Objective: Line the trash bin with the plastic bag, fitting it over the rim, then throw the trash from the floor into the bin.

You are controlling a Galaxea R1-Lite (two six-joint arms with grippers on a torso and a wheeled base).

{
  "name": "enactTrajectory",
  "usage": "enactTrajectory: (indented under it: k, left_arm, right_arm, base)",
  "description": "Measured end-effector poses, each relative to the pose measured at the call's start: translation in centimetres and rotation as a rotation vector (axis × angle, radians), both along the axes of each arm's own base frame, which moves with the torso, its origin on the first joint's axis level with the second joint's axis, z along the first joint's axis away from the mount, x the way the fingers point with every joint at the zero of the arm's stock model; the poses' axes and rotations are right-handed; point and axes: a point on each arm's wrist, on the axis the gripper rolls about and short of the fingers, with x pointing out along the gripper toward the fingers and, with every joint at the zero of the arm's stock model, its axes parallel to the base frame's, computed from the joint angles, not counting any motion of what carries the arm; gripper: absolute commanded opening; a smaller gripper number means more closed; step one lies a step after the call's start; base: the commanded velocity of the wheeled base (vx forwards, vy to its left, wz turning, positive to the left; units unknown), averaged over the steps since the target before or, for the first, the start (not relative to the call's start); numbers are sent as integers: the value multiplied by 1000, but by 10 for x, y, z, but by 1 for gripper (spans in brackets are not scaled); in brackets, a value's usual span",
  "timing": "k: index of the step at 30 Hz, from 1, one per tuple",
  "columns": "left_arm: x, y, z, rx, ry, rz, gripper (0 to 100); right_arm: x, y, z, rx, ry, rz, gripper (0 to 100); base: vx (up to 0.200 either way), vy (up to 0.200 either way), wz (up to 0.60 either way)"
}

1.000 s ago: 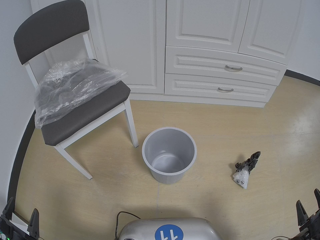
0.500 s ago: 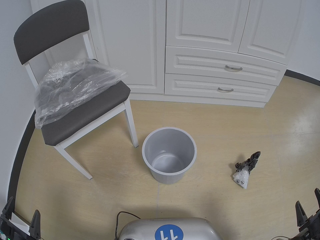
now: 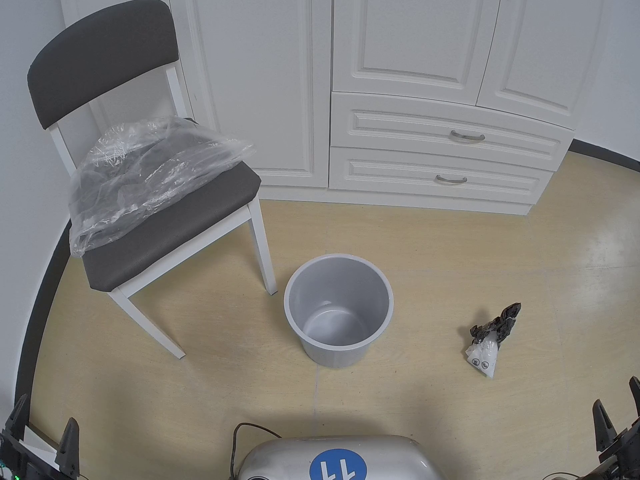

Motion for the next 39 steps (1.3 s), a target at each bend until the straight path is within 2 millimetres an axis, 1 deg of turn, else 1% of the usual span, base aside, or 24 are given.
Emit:
enactTrajectory:
  k: [4,8,11,14,17,22,23,27,30,35,39]
  left_arm:
    - [0,0,0,-10,0,11,100]
    - [0,0,2,0,-22,9,100]
    - [-1,0,13,-24,-124,7,100]
    - [-4,0,26,-86,-233,8,100]
    - [-5,1,30,-113,-265,44,100]
    - [-8,1,36,-90,-286,47,100]
    - [-8,1,37,-83,-288,43,100]
    - [-11,0,43,-44,-304,8,100]
    - [-12,0,48,-17,-305,-18,100]
    - [-8,-1,65,37,-262,-40,100]
    - [4,-1,88,95,-196,-23,100]
  right_arm:
    - [0,0,0,5,1,-7,100]
    - [0,0,0,-38,1,1,100]
    - [0,0,0,-33,1,4,100]
    - [0,0,0,-7,0,4,100]
    - [0,0,0,4,0,4,100]
    - [0,0,4,3,-37,3,100]
    - [-1,0,8,9,-59,7,100]
    - [-7,2,32,17,-157,78,100]
    - [-6,3,45,8,-154,123,100]
    - [10,4,75,15,-82,161,100]
    - [31,4,105,28,-52,178,100]
  base:
    - [0,0,0]
    - [0,0,0]
    - [0,0,0]
    - [0,0,0]
    - [0,0,0]
    - [0,0,0]
    - [0,0,0]
    - [0,0,0]
    - [0,0,0]
    - [0,0,0]
    - [0,0,0]
